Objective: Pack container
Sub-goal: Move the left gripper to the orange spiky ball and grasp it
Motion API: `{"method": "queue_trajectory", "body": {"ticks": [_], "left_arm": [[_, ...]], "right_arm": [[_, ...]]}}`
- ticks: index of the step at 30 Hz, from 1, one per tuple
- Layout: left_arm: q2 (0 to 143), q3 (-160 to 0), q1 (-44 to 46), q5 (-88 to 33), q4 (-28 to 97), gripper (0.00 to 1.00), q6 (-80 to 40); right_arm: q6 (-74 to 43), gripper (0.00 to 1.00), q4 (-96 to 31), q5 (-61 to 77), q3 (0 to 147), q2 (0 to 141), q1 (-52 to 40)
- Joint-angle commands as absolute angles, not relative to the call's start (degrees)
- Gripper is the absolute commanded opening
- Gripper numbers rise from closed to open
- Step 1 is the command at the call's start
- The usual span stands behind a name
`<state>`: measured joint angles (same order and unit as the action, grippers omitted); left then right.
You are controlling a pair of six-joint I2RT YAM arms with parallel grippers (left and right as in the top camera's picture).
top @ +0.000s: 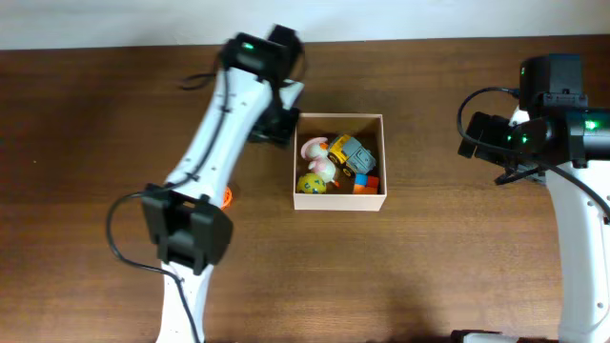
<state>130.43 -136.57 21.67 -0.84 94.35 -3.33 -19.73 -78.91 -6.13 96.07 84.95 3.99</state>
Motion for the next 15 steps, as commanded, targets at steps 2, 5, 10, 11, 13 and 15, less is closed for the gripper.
{"method": "queue_trajectory", "body": {"ticks": [2, 5, 10, 11, 13, 15], "left_arm": [[130.21, -134.5, 13.43, 2.11, 94.7, 0.54, -4.32], [130.26, -130.82, 9.3, -1.69, 93.95, 0.54, -3.88], [130.26, -123.22, 5.91, -7.09, 90.45, 0.55, 0.93], [130.26, -121.71, 5.69, -7.09, 89.38, 0.55, 0.93], [130.26, -117.82, 5.52, -7.09, 86.67, 0.55, 0.93], [130.26, -114.15, 5.61, -7.09, 84.2, 0.55, 0.93]], "right_arm": [[-20.45, 0.99, -78.89, -6.02, 95.88, 85.01, 4.21], [-20.45, 0.99, -78.89, -6.02, 95.88, 85.01, 4.21], [-20.45, 0.99, -78.89, -6.02, 95.88, 85.01, 4.21], [-20.45, 0.99, -78.87, -6.02, 95.88, 85.01, 4.21], [-20.45, 0.99, -78.89, -6.02, 95.88, 85.01, 4.21], [-20.45, 0.99, -78.89, -6.02, 95.88, 85.01, 4.21]]}}
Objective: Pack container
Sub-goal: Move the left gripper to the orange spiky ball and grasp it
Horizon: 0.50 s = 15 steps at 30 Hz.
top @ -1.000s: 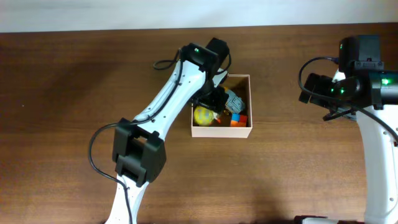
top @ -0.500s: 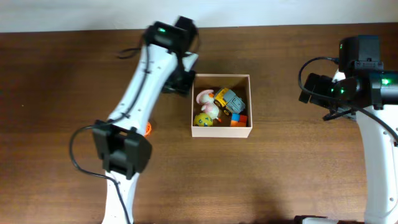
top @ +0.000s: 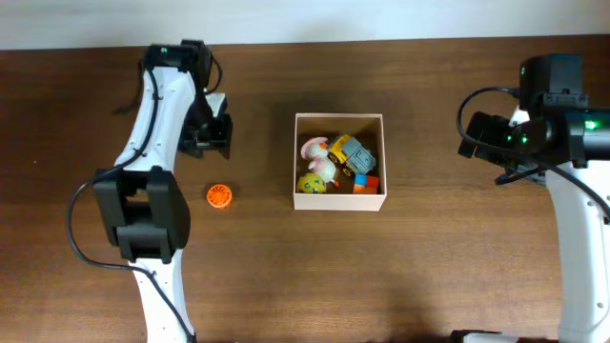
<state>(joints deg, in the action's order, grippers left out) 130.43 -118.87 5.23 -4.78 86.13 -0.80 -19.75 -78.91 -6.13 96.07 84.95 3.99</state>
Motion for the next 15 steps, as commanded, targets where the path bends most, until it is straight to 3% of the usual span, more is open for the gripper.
{"method": "queue_trajectory", "body": {"ticks": [1, 15], "left_arm": [[130.26, -111.94, 5.63, -7.07, 82.81, 0.55, 0.91], [130.26, -99.63, 5.48, -3.22, 75.92, 0.55, -0.89]], "right_arm": [[-20.45, 0.99, -78.89, -6.02, 95.88, 85.01, 4.21], [-20.45, 0.99, -78.89, -6.02, 95.88, 85.01, 4.21]]}}
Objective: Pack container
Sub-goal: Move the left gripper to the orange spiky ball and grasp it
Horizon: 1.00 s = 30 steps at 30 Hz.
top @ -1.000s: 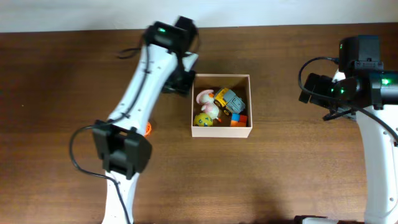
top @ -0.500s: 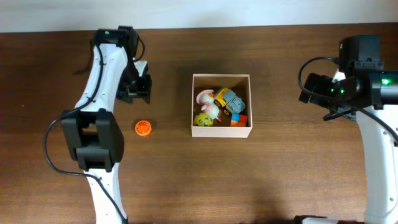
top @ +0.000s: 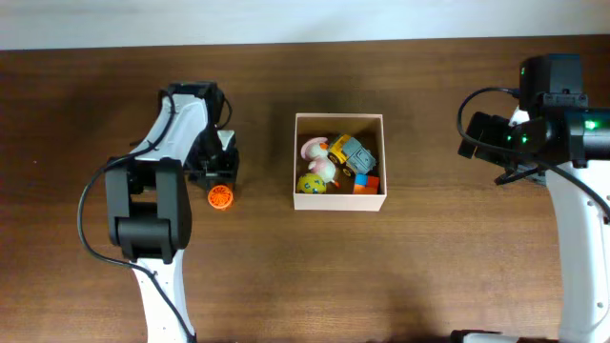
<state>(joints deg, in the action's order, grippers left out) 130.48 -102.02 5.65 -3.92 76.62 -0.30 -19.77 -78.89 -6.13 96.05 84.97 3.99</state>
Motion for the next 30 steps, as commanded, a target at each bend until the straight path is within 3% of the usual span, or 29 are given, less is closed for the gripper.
{"method": "queue_trajectory", "body": {"ticks": [1, 11, 17, 30], "left_arm": [[130.26, -98.85, 5.48, -3.22, 75.53, 0.55, -0.91], [130.26, -92.51, 5.48, -3.25, 72.75, 0.56, -2.83], [130.17, -92.53, 5.45, -3.27, 73.76, 0.69, -2.83], [127.68, -92.92, 5.48, -3.27, 76.29, 0.69, -3.46]], "right_arm": [[-20.45, 0.99, -78.89, -6.02, 95.88, 85.01, 4.21], [-20.45, 0.99, -78.89, -6.02, 95.88, 85.01, 4.21], [-20.45, 0.99, -78.89, -6.02, 95.88, 85.01, 4.21], [-20.45, 0.99, -78.89, -6.02, 95.88, 85.01, 4.21]]}}
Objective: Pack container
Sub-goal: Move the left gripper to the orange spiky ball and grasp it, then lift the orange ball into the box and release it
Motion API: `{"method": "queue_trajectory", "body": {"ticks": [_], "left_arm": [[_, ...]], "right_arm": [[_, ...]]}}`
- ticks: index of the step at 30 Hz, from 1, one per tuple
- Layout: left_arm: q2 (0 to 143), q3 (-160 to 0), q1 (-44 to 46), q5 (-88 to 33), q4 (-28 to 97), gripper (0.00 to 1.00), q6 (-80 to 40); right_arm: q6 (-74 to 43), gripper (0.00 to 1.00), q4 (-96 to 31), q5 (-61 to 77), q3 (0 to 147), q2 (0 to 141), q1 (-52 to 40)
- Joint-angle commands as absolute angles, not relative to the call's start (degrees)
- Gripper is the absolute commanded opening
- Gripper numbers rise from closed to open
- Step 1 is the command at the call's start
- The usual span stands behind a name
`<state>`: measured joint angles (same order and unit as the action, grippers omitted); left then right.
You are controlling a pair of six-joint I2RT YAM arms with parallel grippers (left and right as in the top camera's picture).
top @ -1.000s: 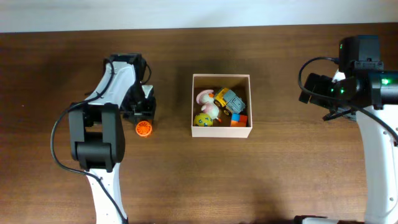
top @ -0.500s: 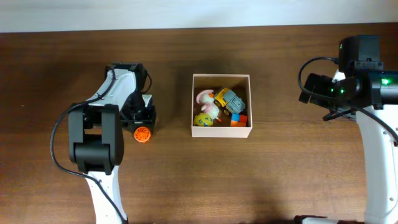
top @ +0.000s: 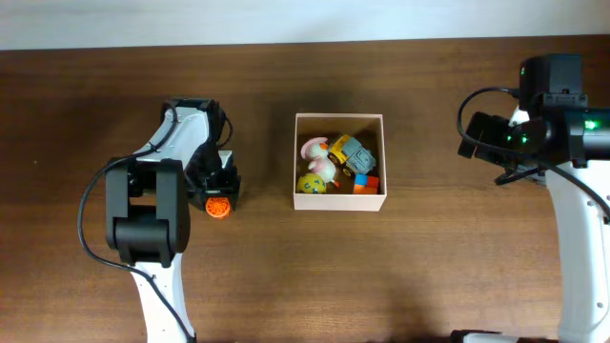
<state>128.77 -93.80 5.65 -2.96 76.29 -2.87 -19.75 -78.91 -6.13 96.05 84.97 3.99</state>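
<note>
A white cardboard box (top: 339, 199) sits mid-table. Inside it are a pink-and-white toy (top: 315, 152), a yellow round toy (top: 311, 184), a grey-and-yellow toy (top: 354, 152) and orange and red blocks (top: 366, 183). A small orange ribbed disc (top: 218, 208) lies on the table left of the box. My left gripper (top: 218, 193) is right over the disc, open, with its dark fingers down at the disc's far edge and hiding that edge. My right gripper (top: 470, 136) hangs at the right side, far from the box; its fingers cannot be made out.
The dark wooden table (top: 400, 276) runs to a white wall strip along the far edge. The left arm's base stands at the front left, and the right arm's white link runs down the right edge.
My left gripper has moved a little toward the front and now covers the far edge of the orange disc. The right arm and the box contents have not changed.
My left gripper was first at the box's far left corner, hiding most of the orange disc under its arm. Then it was far left of the box, then just behind the disc, and now right on it. The right arm stayed still throughout.
</note>
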Motion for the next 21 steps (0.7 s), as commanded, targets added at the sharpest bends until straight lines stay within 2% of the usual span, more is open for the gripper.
{"method": "queue_trajectory", "body": {"ticks": [1, 6, 8, 11, 21], "left_arm": [[127.68, -92.86, 5.48, -3.44, 76.29, 0.68, -3.49], [127.68, -92.84, 5.52, -3.86, 76.27, 0.68, -3.95], [127.68, -92.84, 5.52, -3.86, 76.07, 0.62, -3.95], [127.63, -92.84, 5.52, -3.86, 75.94, 0.44, -3.86], [120.4, -99.22, 6.79, -3.86, 79.88, 0.4, -3.84]], "right_arm": [[-20.45, 0.99, -78.89, -6.02, 95.88, 85.01, 4.21], [-20.45, 0.99, -78.89, -6.02, 95.88, 85.01, 4.21], [-20.45, 0.99, -78.89, -6.02, 95.88, 85.01, 4.21], [-20.45, 0.99, -78.89, -6.02, 95.88, 85.01, 4.21], [-20.45, 0.99, -78.89, -6.02, 95.88, 85.01, 4.21]]}}
